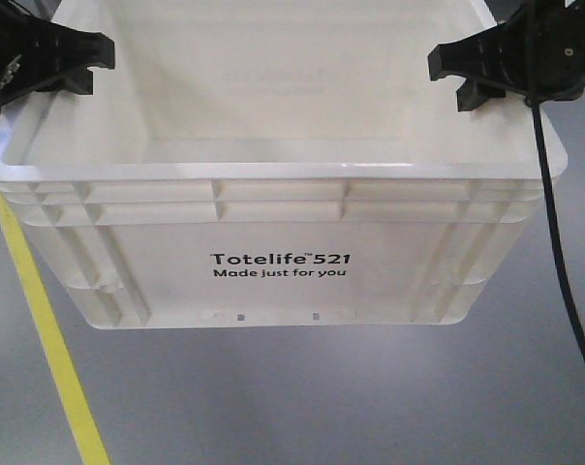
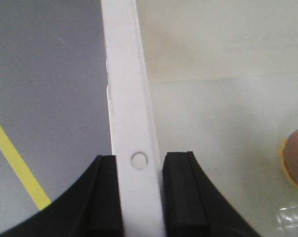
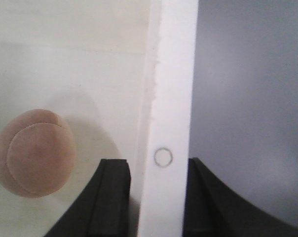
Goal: Place moving items into box and shelve
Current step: 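Hold the tote steady in both grippers while the base turns, then carry the tote in both grippers while driving toward the blue-bin shelving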
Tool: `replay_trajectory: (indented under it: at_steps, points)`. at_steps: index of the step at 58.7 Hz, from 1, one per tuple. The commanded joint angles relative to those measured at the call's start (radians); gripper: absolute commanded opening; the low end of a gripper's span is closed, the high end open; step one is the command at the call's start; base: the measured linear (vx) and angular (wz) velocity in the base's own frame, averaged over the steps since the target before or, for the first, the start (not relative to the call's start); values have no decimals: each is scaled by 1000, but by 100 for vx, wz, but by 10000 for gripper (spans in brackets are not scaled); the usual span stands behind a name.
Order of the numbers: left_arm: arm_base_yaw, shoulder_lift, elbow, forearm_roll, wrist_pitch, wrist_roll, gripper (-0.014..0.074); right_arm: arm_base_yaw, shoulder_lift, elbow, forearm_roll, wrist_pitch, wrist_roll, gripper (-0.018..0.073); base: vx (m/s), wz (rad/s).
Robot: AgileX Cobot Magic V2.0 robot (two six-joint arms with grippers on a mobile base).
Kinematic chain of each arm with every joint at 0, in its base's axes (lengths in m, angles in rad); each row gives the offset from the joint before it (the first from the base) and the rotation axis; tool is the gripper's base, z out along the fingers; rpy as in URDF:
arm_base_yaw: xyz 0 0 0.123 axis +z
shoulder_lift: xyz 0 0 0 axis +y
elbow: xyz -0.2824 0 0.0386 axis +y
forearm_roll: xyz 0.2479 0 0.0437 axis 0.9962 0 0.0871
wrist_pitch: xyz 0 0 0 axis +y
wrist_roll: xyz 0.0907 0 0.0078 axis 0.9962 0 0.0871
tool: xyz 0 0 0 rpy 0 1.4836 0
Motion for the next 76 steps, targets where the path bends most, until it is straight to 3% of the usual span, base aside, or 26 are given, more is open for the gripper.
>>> replay_trajectory:
  at_steps: [1, 76]
  points:
    - [5, -48, -38, 46, -107, 3, 0, -9, -56, -41, -50, -99, -14, -5, -2, 47]
    - [5, -48, -38, 46, -107, 3, 0, -9, -56, -41, -50, -99, -14, -5, 11, 40]
